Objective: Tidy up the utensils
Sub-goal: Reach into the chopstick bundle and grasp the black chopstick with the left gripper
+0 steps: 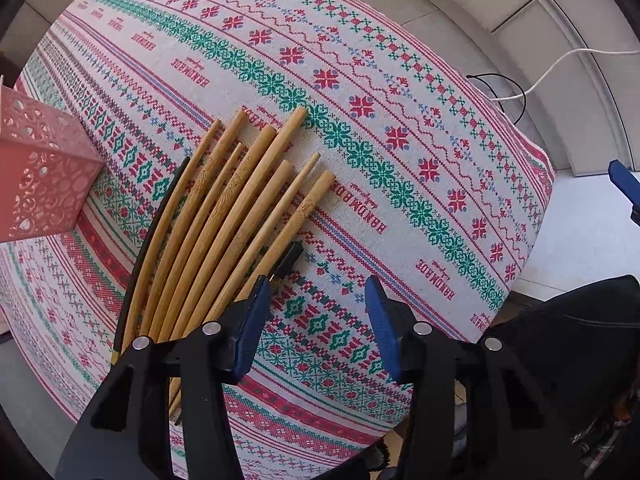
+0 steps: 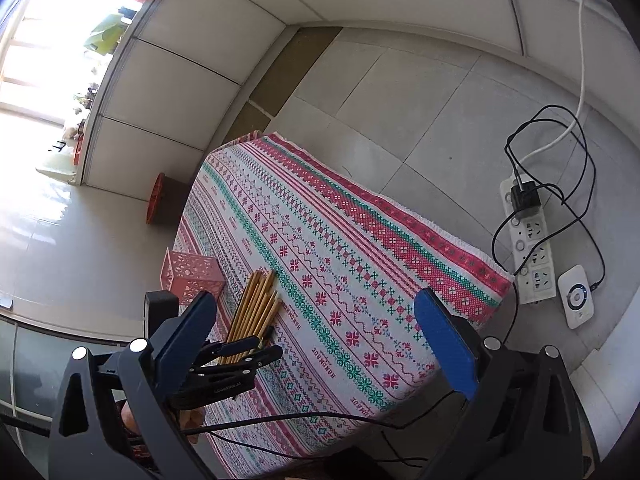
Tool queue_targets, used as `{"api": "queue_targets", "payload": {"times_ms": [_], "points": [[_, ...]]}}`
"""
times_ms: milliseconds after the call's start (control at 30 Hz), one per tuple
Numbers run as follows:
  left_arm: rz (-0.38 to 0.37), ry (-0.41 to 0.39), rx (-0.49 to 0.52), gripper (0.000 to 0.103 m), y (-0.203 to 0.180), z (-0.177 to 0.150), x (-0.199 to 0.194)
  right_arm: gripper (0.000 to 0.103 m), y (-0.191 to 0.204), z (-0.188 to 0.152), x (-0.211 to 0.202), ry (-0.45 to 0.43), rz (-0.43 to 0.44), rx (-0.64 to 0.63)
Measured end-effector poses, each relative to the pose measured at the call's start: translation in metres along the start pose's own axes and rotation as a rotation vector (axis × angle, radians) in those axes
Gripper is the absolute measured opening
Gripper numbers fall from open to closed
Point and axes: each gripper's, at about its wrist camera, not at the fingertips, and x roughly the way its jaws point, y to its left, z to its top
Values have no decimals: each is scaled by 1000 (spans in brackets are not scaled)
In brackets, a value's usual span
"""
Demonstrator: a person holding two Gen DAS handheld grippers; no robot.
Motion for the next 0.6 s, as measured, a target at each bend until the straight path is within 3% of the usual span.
{"api": "queue_targets", "payload": {"times_ms": [167, 367, 467, 600], "points": [[9, 29, 23, 46, 13, -2, 3, 96, 1, 0, 7, 13, -14, -1], [-87, -56, 10, 46, 35, -14, -28, 96, 7, -2, 13, 22, -34, -12], [-83, -71, 3, 46, 39, -9, -31, 96, 7, -3, 17, 37, -33, -8], [-29, -35, 42, 43, 35, -3, -23, 96, 9, -3, 19, 47, -41, -14]]}}
